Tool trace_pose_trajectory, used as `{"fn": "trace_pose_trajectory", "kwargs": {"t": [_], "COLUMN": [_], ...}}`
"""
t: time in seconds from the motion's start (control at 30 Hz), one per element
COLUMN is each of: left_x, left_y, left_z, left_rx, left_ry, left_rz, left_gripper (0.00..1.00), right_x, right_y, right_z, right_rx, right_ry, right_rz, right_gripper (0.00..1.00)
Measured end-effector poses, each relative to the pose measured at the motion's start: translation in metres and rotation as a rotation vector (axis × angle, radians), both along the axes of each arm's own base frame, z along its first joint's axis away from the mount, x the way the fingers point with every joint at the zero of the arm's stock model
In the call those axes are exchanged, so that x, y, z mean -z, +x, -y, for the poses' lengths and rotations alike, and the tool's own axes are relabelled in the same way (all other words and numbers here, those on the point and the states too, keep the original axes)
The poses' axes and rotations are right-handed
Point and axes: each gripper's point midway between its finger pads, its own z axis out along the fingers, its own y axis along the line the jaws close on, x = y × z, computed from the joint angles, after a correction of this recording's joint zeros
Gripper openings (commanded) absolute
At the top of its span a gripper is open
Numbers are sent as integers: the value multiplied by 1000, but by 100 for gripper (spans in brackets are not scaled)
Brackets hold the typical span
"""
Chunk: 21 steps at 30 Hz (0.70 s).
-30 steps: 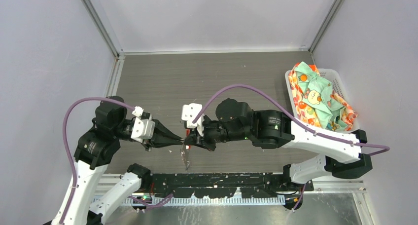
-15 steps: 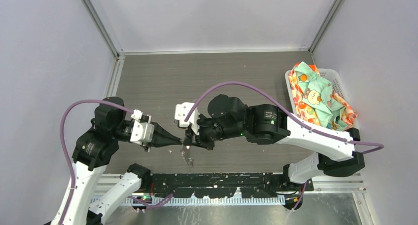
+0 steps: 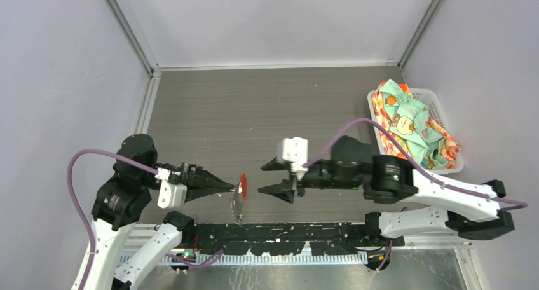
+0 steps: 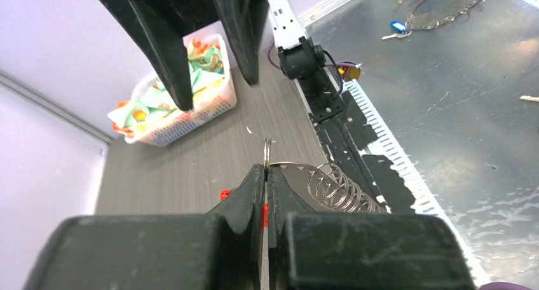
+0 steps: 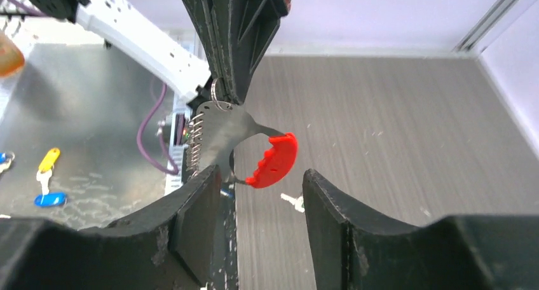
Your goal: Put the keys on the keyring
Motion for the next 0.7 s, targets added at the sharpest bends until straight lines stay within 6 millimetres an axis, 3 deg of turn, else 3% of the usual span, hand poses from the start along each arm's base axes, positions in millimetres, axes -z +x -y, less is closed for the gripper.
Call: {"fn": "trace_pose_trajectory", "kwargs": {"t": [0.13,0.3,0.4,0.57,0.7], "left_x": [-7,-19,-27,-35,-37], "left_y": [-4,-11,-17,-23,-27], "left_z": [1,1,0,-1,-2], "left_rx": [41,89,112,144,160], "left_ry": [-32,-82,-111,-141,-152], "left_rz": [60,161,224,286,305], "left_gripper": [0,0,0,0,0], "right_x": [-32,-49,-49,-28,-33], "right_y": [-3,-13,-18,-22,-27], "right_z": [22,22,12,-10,-15], "right_rx": [0,-58,-103,-161,-196], "right_ry": [187,295,301,242,278], "right_rz": [54,97,106,113,143], "right_gripper": [55,55,54,52,48]}}
